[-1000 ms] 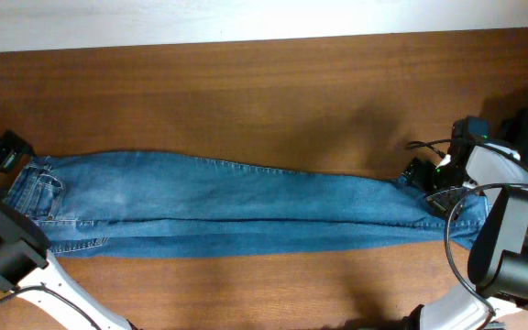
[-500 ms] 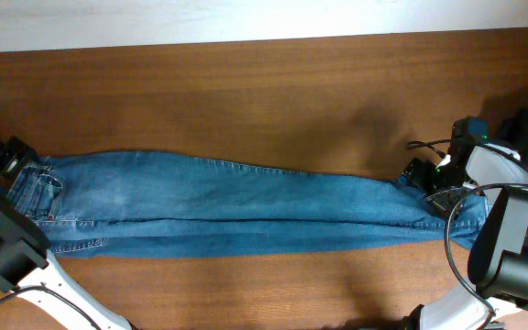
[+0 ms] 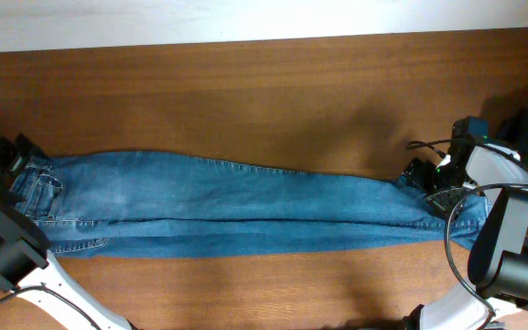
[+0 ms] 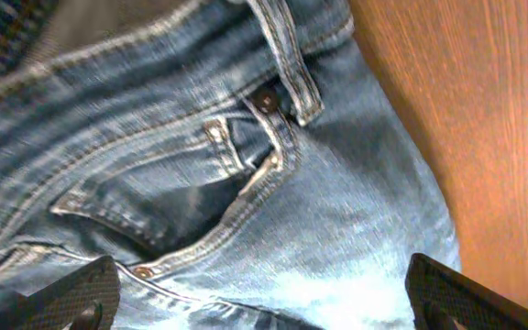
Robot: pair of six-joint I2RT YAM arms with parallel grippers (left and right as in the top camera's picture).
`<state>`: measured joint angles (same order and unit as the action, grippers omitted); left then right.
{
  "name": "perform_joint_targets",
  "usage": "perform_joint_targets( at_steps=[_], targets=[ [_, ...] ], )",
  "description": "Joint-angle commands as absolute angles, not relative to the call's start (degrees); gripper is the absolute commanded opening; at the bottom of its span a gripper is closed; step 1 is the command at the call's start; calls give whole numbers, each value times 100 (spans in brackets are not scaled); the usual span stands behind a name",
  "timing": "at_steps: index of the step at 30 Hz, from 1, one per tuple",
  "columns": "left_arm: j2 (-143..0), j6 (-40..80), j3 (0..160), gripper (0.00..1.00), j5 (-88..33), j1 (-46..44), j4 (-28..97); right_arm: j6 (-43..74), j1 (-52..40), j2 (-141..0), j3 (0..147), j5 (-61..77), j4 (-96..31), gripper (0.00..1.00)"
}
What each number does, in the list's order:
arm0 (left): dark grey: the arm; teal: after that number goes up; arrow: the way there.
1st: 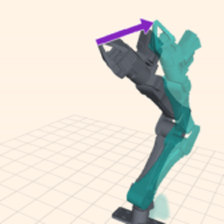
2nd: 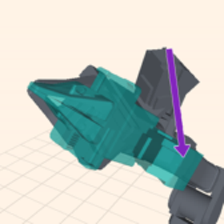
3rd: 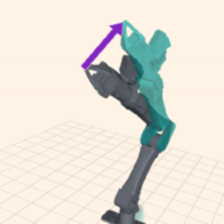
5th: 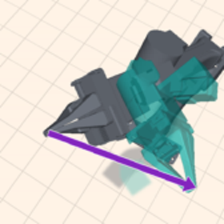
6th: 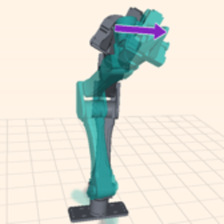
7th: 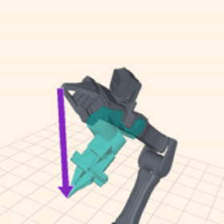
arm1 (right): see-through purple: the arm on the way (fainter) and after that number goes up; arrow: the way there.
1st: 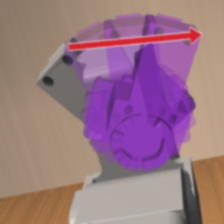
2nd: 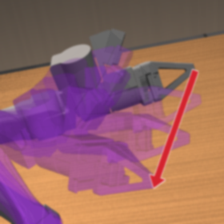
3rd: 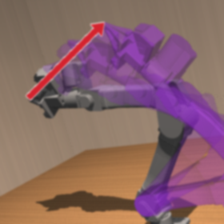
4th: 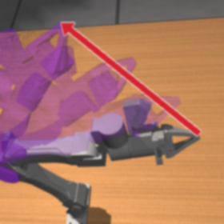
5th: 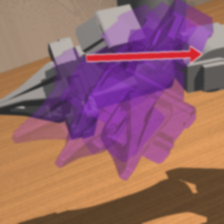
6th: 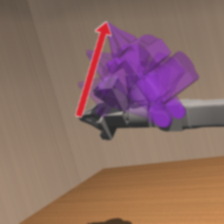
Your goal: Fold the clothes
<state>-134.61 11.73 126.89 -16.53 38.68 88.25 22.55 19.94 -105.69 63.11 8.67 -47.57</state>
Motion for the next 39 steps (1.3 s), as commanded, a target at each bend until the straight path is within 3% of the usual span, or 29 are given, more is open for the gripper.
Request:
perform_joint_targets(
  at_steps=[1, 14, 28, 39],
  targets=[
    [-13487, 880, 12787, 99, -1927, 3756, 8921, 2141, 2150, -10923, 6045, 731, -4504, 99],
    [-13096, -99, 12787, 99, -2233, 2851, 8976, 2121, 2152, -10923, 6069, 882, -4672, 99],
    [-10768, -357, 12787, 99, -2204, 1796, 8586, 1691, 2150, -10892, 7192, 1020, -5887, 99],
    [-10057, -357, 12787, 99, -1494, 998, 9045, 1533, 2141, -9432, 7614, 1096, -7089, 99]
  ],
)
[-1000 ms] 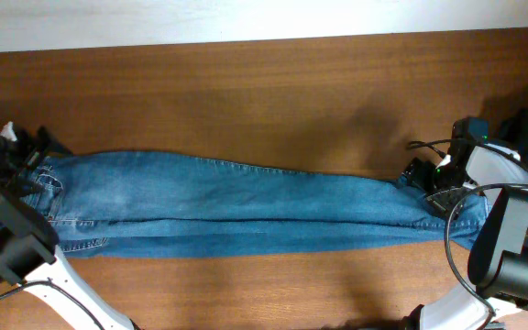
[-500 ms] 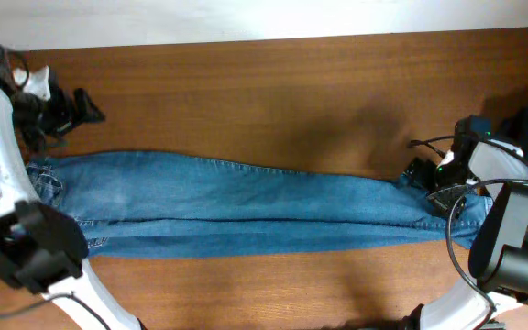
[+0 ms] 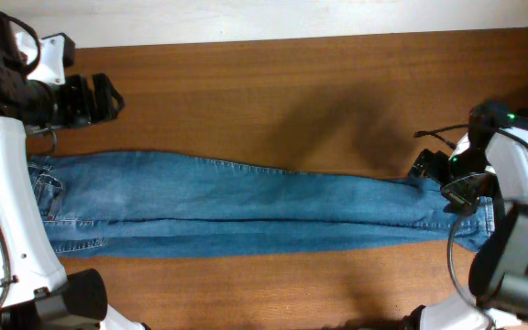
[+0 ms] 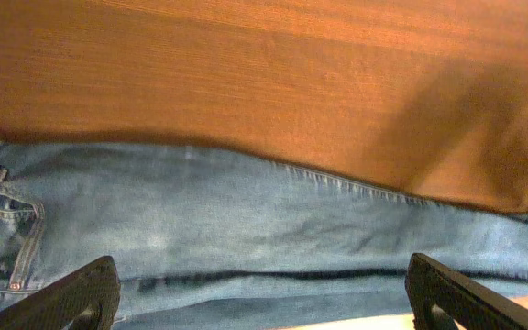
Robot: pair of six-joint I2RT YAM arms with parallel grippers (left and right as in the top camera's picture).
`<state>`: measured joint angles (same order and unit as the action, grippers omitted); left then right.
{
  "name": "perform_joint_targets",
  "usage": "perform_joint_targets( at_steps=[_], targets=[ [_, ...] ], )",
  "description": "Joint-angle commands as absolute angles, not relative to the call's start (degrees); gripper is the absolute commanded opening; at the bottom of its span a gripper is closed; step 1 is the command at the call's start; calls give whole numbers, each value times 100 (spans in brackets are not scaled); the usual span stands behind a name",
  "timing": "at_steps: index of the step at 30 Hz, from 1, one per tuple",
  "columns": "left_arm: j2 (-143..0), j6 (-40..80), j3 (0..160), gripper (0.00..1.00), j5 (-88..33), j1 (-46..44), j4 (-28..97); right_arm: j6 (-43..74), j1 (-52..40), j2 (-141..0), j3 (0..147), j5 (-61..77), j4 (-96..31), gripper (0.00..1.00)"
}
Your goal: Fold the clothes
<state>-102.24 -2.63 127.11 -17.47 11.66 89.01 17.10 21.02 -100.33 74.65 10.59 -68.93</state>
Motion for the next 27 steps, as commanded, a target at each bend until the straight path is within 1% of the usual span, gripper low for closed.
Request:
perform_joint_targets(
  at_steps=[1, 7, 11, 19, 27],
  targets=[
    [-10057, -351, 12787, 99, -1402, 939, 9080, 1520, 2141, -9286, 7614, 1094, -7159, 99],
    [-10025, -346, 12787, 99, -1363, 591, 9105, 1520, 2141, -8187, 7614, 1096, -7443, 99],
    [-9972, -342, 12787, 99, -1339, 539, 9100, 1441, 2141, -7712, 7614, 1096, -7640, 99],
    [-9977, 392, 12562, 99, -628, 539, 9671, 1372, 2141, -7693, 7607, 1094, -7745, 99],
    [-9966, 434, 11611, 99, -611, 541, 9574, 1424, 2143, -7859, 7603, 392, -7658, 99]
  ],
)
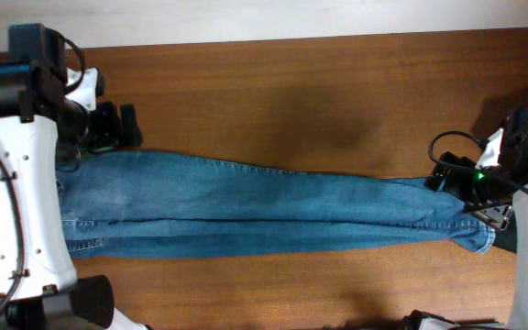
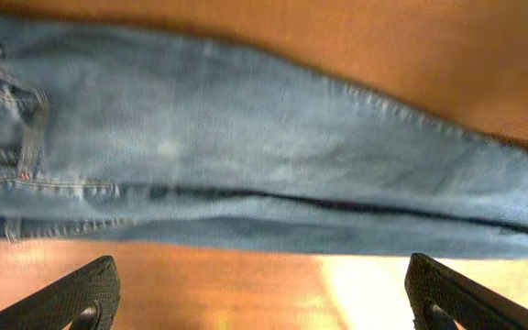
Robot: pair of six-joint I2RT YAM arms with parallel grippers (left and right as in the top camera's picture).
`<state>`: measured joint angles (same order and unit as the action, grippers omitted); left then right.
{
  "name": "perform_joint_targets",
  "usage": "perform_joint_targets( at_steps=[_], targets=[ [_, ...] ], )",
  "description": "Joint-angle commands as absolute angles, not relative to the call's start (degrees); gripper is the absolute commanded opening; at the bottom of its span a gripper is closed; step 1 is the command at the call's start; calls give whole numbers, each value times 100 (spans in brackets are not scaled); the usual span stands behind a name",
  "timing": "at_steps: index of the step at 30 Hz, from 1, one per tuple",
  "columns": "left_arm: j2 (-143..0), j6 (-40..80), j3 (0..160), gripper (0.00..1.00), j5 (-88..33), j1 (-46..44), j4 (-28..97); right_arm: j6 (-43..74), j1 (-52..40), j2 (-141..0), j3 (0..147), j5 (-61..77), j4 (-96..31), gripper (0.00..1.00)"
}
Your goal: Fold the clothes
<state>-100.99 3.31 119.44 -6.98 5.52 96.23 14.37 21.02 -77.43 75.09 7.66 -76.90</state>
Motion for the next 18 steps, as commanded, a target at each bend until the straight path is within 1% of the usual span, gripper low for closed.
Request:
perform_joint_targets(
  at_steps=[1, 5, 9, 12, 17, 18],
  targets=[
    [-9966, 434, 11463, 99, -613, 541, 9533, 1472, 2147, -7915, 7603, 375, -7644, 99],
    [-9966, 478, 11098, 99, -613, 541, 9485, 1833, 2152, -8121, 7596, 224, -7540, 99],
    [-9966, 497, 10744, 99, -576, 541, 9356, 1874, 2152, -8427, 7592, 228, -7299, 99],
    [-9966, 934, 10497, 99, -143, 541, 9295, 1918, 2152, -8796, 7592, 226, -7131, 99],
    [-9966, 1002, 10173, 99, -19, 541, 9174, 2349, 2152, -9343, 7592, 279, -7087, 99],
    [-9966, 1175, 10108, 99, 145, 541, 9124, 2344, 2152, -9413, 7592, 340, -7065, 99]
  ],
)
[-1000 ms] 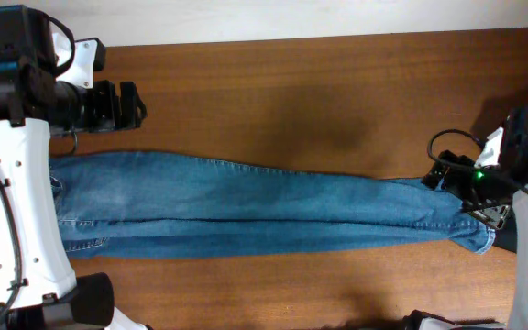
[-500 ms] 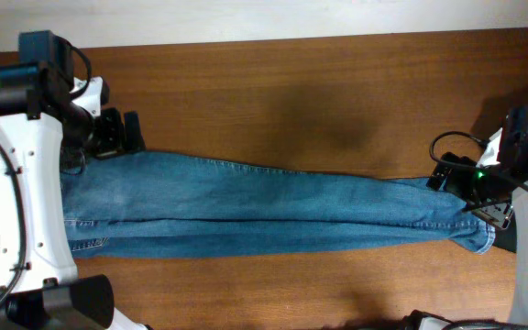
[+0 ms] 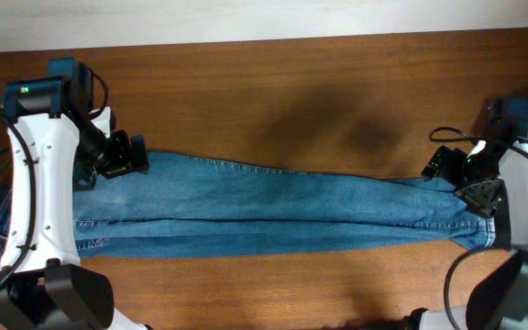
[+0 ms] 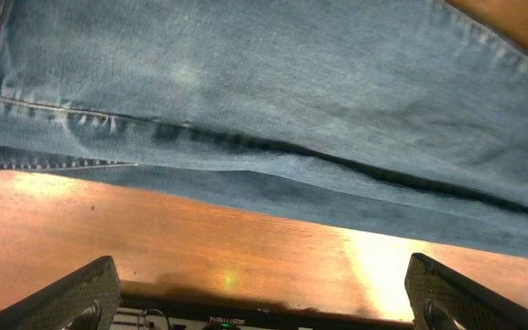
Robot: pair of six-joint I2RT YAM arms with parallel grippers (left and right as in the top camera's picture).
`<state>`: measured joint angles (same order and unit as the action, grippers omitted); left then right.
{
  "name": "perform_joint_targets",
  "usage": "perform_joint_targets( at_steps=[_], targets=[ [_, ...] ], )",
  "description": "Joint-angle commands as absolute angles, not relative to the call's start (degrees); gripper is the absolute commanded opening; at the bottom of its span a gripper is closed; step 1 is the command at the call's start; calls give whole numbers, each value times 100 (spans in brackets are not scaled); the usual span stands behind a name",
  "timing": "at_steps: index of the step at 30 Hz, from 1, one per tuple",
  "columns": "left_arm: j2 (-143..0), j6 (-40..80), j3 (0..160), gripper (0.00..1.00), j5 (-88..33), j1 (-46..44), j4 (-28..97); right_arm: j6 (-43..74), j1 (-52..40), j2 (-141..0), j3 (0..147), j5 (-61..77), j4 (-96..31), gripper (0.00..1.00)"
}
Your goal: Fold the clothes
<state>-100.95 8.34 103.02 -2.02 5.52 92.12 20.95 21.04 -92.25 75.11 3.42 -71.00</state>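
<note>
A pair of blue jeans (image 3: 264, 206) lies lengthwise across the wooden table (image 3: 273, 82), one leg folded over the other, with the waist at the left and the hems at the right. My left gripper (image 3: 125, 154) hovers over the jeans' far edge near the waist. In the left wrist view the jeans (image 4: 273, 101) fill the upper half, and the left gripper (image 4: 262, 280) is open with only bare wood between its fingers. My right gripper (image 3: 452, 170) is at the far edge of the hem end; its jaws cannot be made out.
A pale strip (image 3: 246, 18) runs along the table's far edge. In the left wrist view the table's near edge meets a black bar (image 4: 246, 316). My left arm (image 3: 39, 183) covers the waist end of the jeans.
My left gripper has moved slightly toward the front and right, from just beyond the jeans' far edge to over it. The right gripper has shifted a little left along the hems. The jeans lie the same.
My left gripper was first open, close over the pocket at the waist, with the right gripper at the hems. Then the left arm was over bare wood beyond the jeans. It later stood by their far edge, and now over it. The jeans have kept their shape.
</note>
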Motion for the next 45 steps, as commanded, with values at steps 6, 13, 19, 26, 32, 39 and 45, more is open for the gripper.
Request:
perform_joint_targets(
  at_steps=[6, 13, 19, 26, 32, 39, 45],
  targets=[
    [-9968, 1997, 9878, 99, 1046, 545, 8823, 2346, 2152, -9424, 7592, 338, -6947, 99],
    [-9970, 2034, 9743, 99, 1037, 545, 8683, 2346, 2152, -9421, 7592, 342, -7142, 99],
    [-9970, 2034, 9743, 99, 1059, 869, 8641, 2453, 2152, -8995, 7592, 401, -7502, 99],
    [-9972, 2032, 9743, 99, 1035, 1737, 8547, 2451, 2152, -8215, 7592, 355, -7738, 99],
    [-9974, 1992, 9738, 99, 1039, 1997, 8208, 2449, 2152, -7811, 7592, 346, -8077, 99],
    [-10401, 1970, 9561, 99, 1035, 2005, 7666, 2571, 2152, -7658, 7572, -27, -8200, 99],
    [-11054, 1973, 9465, 99, 1011, 2003, 7695, 3063, 2152, -7658, 7229, -309, -7990, 99]
  ],
)
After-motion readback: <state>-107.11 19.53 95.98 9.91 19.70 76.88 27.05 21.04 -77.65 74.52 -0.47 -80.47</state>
